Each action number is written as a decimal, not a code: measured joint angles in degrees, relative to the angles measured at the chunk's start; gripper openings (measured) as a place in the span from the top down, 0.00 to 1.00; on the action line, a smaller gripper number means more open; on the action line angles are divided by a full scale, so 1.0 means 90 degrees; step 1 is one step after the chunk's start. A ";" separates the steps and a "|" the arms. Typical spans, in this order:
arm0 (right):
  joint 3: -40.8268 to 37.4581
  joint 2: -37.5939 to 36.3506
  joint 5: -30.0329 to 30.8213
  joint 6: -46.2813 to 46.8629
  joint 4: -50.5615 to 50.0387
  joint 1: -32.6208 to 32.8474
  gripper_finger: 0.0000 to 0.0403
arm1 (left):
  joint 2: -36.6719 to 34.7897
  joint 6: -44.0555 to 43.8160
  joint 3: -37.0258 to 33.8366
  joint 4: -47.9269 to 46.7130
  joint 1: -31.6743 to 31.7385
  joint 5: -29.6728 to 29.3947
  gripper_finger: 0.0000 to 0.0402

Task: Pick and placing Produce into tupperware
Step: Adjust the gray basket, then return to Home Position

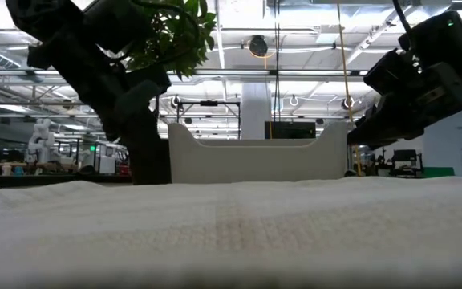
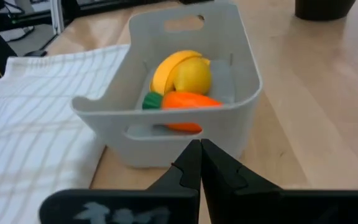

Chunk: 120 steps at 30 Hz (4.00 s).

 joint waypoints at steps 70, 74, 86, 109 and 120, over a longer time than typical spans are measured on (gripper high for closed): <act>0.0272 0.0265 -0.0172 0.0125 -0.0261 -0.0365 1.00 | 0.0754 0.0550 0.0531 -0.0395 -0.0107 0.0483 1.00; 0.0270 -0.0221 -0.0155 0.0088 -0.0727 -0.0365 1.00 | 0.0655 0.0539 0.0527 -0.0847 -0.0107 0.0243 1.00; -0.0381 -0.1821 -0.0126 0.0062 -0.0761 -0.0380 1.00 | -0.0913 0.1474 0.0191 -0.1678 -0.0090 -0.0649 1.00; -0.0610 -0.3523 -0.0134 -0.0270 -0.0880 -0.0921 1.00 | -0.5327 0.3807 -0.3352 0.2283 0.1163 0.1629 1.00; -0.0617 -0.4974 -0.0183 -0.0112 -0.1628 -0.0663 1.00 | -0.7203 0.4045 -0.3340 0.0652 -0.0139 0.0610 1.00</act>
